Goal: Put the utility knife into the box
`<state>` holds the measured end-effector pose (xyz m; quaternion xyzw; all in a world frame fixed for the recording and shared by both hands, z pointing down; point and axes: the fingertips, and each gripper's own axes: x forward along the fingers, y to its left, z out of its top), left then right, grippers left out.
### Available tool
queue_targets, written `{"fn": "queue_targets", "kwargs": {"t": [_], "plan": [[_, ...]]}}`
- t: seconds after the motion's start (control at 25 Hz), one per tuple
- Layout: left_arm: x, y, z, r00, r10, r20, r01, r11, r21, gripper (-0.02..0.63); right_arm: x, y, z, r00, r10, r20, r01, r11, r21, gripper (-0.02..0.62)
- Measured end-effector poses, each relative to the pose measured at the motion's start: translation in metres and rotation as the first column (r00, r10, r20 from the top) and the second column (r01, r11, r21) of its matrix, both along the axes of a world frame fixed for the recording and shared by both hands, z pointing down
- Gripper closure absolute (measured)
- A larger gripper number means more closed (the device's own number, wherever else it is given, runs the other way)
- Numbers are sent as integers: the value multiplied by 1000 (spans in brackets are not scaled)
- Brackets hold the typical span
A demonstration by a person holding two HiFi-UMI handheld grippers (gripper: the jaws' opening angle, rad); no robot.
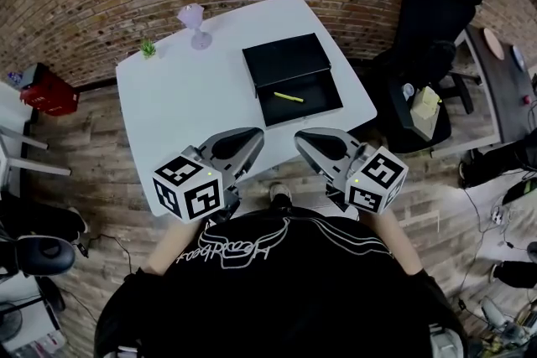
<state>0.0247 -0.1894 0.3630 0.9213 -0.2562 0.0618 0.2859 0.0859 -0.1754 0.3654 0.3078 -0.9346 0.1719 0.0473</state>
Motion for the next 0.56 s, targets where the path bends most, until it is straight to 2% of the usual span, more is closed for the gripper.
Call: {"fn": "queue_targets", "kwargs": {"t": [0.56], "plan": [[13, -11, 1, 1000, -1, 23, 1, 1000, -8, 574, 11, -13, -1, 1000, -11, -2, 11, 1000, 5, 592]]}}
